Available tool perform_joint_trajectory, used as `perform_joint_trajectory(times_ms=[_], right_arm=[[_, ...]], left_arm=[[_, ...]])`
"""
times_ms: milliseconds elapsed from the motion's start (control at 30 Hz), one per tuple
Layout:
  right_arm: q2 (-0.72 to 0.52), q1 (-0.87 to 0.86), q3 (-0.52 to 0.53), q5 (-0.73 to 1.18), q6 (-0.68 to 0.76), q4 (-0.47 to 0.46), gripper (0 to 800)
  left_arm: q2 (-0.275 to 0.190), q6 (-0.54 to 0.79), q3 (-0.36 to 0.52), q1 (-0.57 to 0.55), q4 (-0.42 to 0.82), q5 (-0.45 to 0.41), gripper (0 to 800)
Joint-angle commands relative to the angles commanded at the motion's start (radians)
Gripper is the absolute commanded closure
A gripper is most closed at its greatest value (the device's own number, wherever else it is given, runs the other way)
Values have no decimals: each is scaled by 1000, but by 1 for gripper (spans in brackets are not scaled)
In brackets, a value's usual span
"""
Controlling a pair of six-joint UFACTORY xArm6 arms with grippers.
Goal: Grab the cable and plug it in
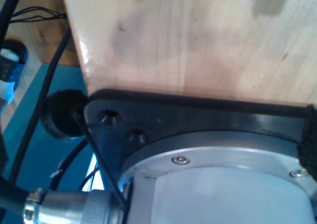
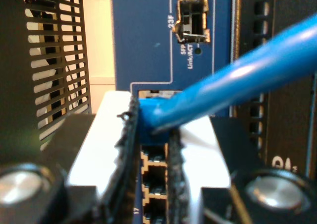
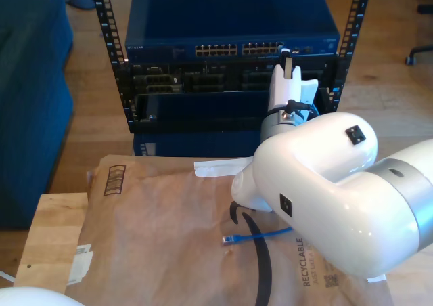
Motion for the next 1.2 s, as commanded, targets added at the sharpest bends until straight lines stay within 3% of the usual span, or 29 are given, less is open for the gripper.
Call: perform_joint_trajectory(times_ms=[1200], right_arm=[[17,-2,-28,0,0,-3,800]], left_arm=[[0,0,0,0,0,0,0]])
